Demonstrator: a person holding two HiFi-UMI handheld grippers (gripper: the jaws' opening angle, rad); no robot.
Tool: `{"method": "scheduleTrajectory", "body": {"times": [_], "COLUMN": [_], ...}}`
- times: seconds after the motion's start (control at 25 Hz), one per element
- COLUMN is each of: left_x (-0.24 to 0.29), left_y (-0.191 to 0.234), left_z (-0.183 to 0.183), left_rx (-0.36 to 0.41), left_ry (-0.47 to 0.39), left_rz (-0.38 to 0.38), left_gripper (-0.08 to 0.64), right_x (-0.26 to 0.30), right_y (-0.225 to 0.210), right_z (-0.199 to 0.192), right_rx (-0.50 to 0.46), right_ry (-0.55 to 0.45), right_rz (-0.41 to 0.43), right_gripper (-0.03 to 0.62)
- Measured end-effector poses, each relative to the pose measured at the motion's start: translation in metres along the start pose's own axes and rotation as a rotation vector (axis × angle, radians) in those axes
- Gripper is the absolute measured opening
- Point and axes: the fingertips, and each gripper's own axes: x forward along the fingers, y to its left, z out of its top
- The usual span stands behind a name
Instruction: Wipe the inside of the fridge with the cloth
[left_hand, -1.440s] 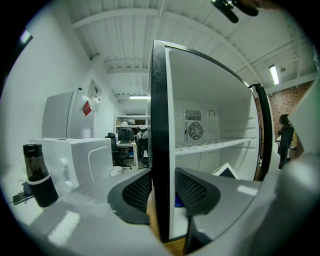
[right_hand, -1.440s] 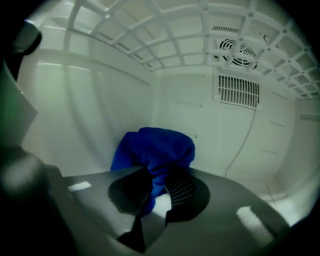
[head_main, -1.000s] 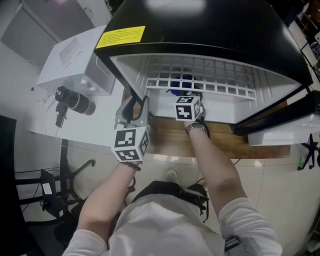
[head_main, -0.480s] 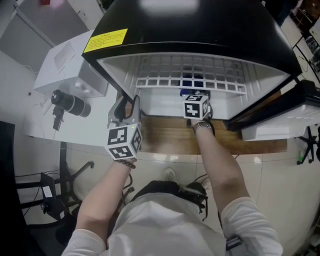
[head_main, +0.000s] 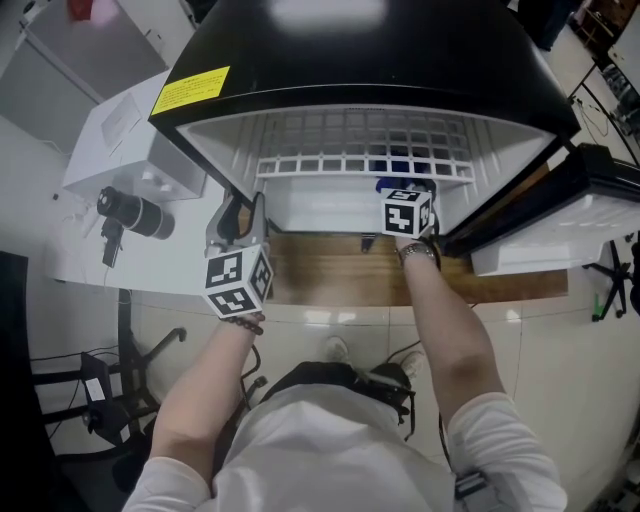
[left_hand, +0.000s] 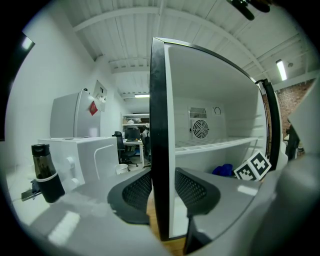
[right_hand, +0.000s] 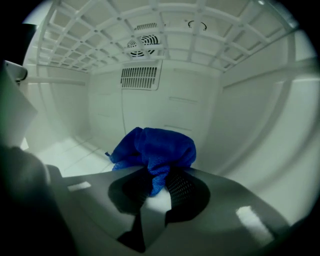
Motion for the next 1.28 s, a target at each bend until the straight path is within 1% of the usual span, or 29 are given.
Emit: {"method": "scheduleTrajectory", "body": {"times": [0.24, 0.44, 0.52, 0.68, 0.88, 1.12, 1.28], "left_x": [0.0, -0.001, -0.001, -0.002, -0.003, -0.003, -0.003], "left_y": [0.0, 0.0, -0.001, 0.0, -0.002, -0.003, -0.003], "left_z": [0.0, -0.001, -0.002, -0.001, -0.002, -0.002, -0.002], "left_rx": [-0.001, 0.004, 0.006, 0.007, 0.012, 0.016, 0.018], "left_ry": [0.008, 0.016, 0.02, 0.024, 0.037, 0.05, 0.053], "left_rz": [0.01, 0.014, 0.015, 0.014, 0.003, -0.013, -0.024], "left_gripper": [0.135, 0.135, 0.135, 0.133, 0.133, 0.133, 0.133], "right_x": [-0.005, -0.009, -0.012, -0.024, -0.042, -0.064, -0.076], "right_y": [-0.02, -0.021, -0.019, -0.01, 0.022, 0.084, 0.127], "right_z": [-0.007, -0.005, -0.002, 0.018, 0.036, 0.055, 0.062], "right_rx": [0.008, 0.02, 0.026, 0.031, 0.011, -0.014, -0.016], "right_ry": [0.025, 0.011, -0.012, -0.086, -0.146, -0.2, -0.216], "right_rz": [-0.041, -0.044, -0.037, -0.008, 0.055, 0.162, 0.233], "right_gripper": [0.071, 0.071, 0.071, 0.071, 0.071, 0.071, 0.071]}}
